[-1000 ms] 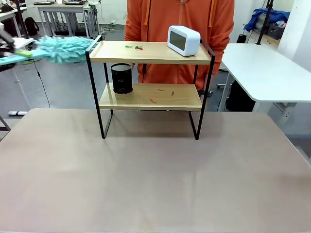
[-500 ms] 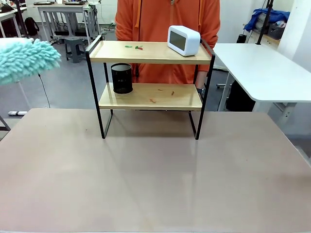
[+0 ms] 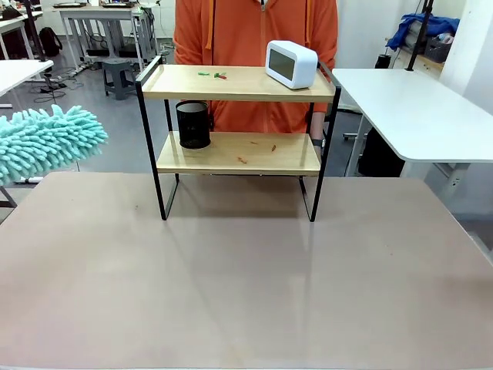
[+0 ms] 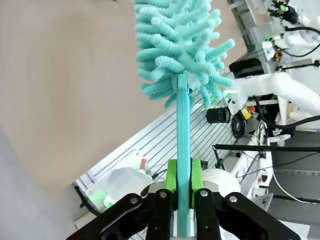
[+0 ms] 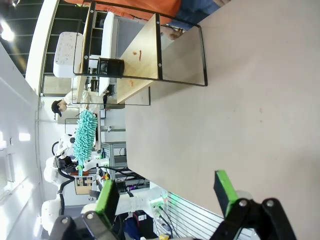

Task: Clean the shelf.
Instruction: Pick up the Duster from the human, then clean the specific tier of the Shelf with the Duster once objects are removed, then clean the remaining tier of the Shelf with the Duster once objects are removed.

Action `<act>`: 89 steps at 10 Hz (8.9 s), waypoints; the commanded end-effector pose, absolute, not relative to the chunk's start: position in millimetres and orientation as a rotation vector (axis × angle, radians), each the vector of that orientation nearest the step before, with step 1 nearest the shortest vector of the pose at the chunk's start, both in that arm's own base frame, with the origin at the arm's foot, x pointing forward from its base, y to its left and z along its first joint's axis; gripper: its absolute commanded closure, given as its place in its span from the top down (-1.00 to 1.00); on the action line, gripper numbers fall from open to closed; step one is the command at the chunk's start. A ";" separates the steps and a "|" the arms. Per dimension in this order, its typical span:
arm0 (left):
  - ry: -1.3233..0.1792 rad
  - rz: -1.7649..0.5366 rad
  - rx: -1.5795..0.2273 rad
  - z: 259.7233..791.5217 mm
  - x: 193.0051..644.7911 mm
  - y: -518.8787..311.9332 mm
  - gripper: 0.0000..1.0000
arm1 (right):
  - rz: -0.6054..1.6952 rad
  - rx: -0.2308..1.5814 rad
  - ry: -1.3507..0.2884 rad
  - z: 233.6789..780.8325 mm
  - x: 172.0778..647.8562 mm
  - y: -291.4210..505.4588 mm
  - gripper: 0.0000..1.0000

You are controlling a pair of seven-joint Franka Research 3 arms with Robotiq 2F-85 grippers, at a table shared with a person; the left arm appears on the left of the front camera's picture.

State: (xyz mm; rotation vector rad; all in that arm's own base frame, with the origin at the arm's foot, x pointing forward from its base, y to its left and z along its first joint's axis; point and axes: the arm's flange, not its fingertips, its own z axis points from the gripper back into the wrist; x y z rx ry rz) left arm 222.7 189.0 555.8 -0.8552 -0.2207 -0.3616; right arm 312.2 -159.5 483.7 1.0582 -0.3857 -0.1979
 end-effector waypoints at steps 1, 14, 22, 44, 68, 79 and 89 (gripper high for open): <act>-0.266 -0.334 -0.871 564.2 217.9 191.5 -0.98 | -0.181 1.076 -0.412 485.2 315.0 -158.8 1.00; -0.261 -0.349 -0.819 571.2 212.4 191.5 -0.75 | -0.181 1.076 -0.412 485.2 315.0 -158.8 1.00; -0.533 -0.244 -0.460 769.2 268.5 72.6 -0.75 | -0.181 1.076 -0.412 485.2 315.0 -158.8 1.00; -0.397 -0.346 -0.253 692.4 378.0 -142.0 -0.75 | -0.181 1.076 -0.412 485.2 315.0 -158.8 1.00; -0.350 0.147 -0.593 584.9 376.4 127.0 -0.75 | -0.181 1.076 -0.412 485.2 315.0 -158.8 1.00; -0.397 0.153 -0.672 611.5 366.3 185.8 -0.75 | -0.181 1.076 -0.412 485.2 315.0 -158.8 1.00; -0.531 0.048 -0.779 641.3 305.5 187.0 -0.75 | -0.181 1.076 -0.412 485.2 315.0 -158.8 1.00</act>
